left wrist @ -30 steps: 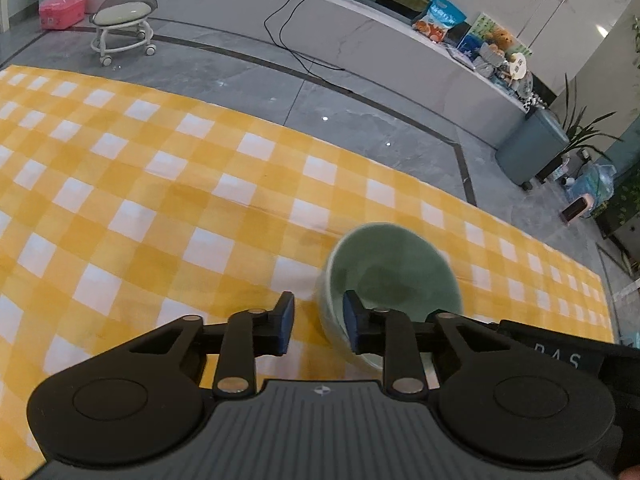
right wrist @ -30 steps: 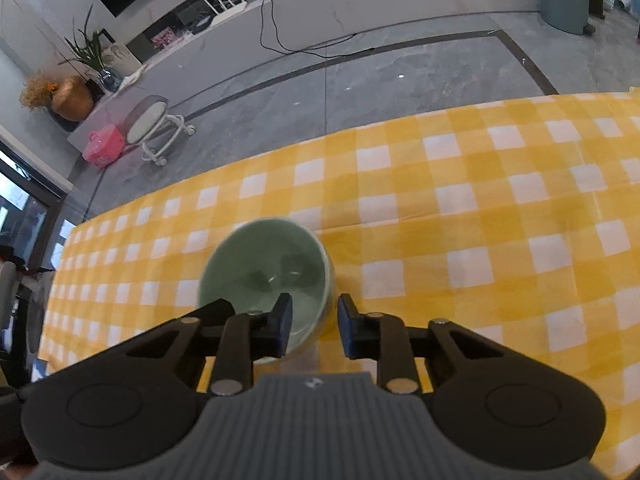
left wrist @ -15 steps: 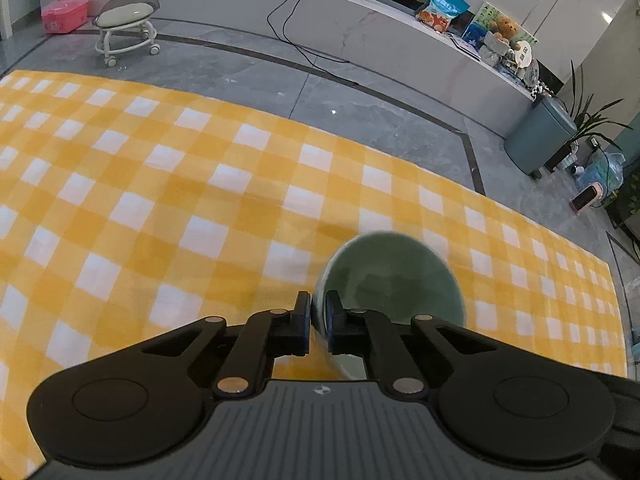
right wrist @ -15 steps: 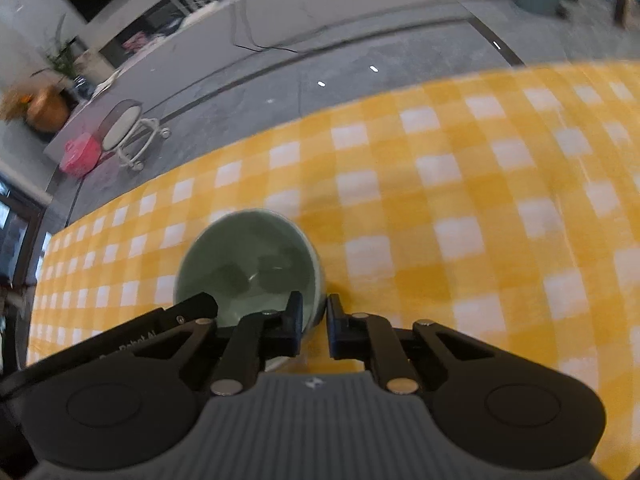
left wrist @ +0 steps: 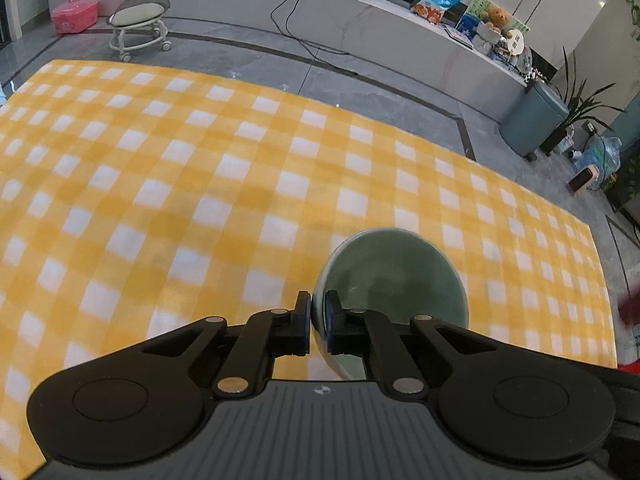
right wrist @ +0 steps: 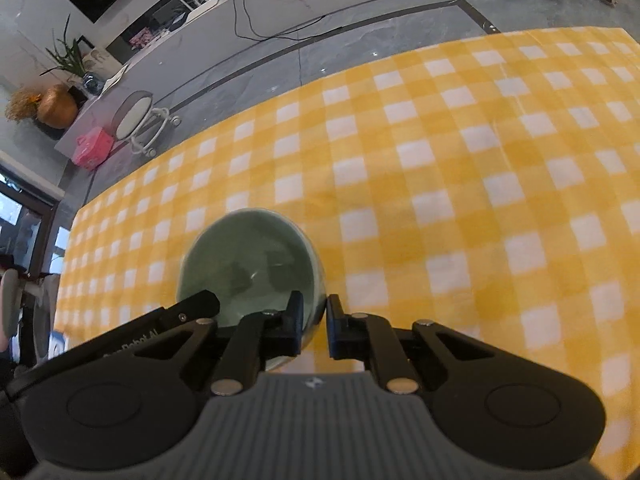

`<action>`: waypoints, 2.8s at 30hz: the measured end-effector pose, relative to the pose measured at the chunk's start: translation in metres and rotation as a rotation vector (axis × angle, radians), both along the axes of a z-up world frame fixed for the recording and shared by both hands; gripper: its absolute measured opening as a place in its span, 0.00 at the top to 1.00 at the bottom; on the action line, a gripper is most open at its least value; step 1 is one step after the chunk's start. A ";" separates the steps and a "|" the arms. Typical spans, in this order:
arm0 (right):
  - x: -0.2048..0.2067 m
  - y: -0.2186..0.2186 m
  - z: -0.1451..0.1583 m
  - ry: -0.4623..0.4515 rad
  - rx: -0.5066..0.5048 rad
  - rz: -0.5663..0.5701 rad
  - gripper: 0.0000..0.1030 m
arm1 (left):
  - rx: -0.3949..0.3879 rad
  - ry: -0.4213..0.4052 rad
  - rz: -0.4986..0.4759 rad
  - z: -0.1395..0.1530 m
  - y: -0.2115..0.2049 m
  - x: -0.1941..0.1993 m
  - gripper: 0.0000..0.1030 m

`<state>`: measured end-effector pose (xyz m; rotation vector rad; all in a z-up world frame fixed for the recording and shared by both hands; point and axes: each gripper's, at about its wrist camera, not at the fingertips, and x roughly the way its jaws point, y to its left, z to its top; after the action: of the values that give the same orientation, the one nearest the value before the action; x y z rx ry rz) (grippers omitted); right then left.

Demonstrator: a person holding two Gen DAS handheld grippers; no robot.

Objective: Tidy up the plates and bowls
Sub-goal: 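Lift the pale green bowl with both tools, then carry the pale green bowl over the blue bowl and lower it inside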

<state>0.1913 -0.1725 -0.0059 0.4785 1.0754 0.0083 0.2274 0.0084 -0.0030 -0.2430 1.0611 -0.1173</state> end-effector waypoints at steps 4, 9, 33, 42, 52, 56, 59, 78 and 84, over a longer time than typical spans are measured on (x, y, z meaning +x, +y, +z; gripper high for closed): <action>-0.034 -0.003 0.007 -0.007 0.019 0.016 0.91 | -0.009 -0.001 0.003 0.011 0.002 -0.028 0.93; -0.076 -0.006 0.024 -0.043 0.027 0.042 0.91 | -0.010 0.016 0.001 0.029 -0.001 -0.062 0.93; -0.209 -0.068 0.070 -0.049 0.030 0.099 0.93 | -0.018 0.077 -0.135 0.074 -0.060 -0.171 0.91; -0.231 -0.103 0.078 -0.047 -0.009 0.062 0.94 | -0.056 0.119 -0.189 0.066 -0.093 -0.179 0.90; -0.237 -0.117 0.048 0.045 -0.050 0.069 0.94 | -0.046 0.236 -0.218 0.031 -0.108 -0.179 0.90; -0.236 -0.115 0.035 0.068 -0.070 0.085 0.94 | -0.015 0.262 -0.240 0.024 -0.113 -0.176 0.90; -0.235 -0.114 0.029 0.077 -0.079 0.090 0.94 | 0.004 0.266 -0.253 0.021 -0.117 -0.174 0.90; -0.230 -0.102 0.019 0.067 -0.160 0.122 0.94 | 0.029 0.285 -0.251 0.011 -0.121 -0.167 0.89; -0.232 -0.101 0.021 0.045 -0.175 0.124 0.91 | 0.054 0.292 -0.263 0.011 -0.126 -0.164 0.87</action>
<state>-0.0404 -0.2736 0.0147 0.2548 1.1377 0.0132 0.0633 -0.1173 0.0081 -0.0708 1.3824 -0.2963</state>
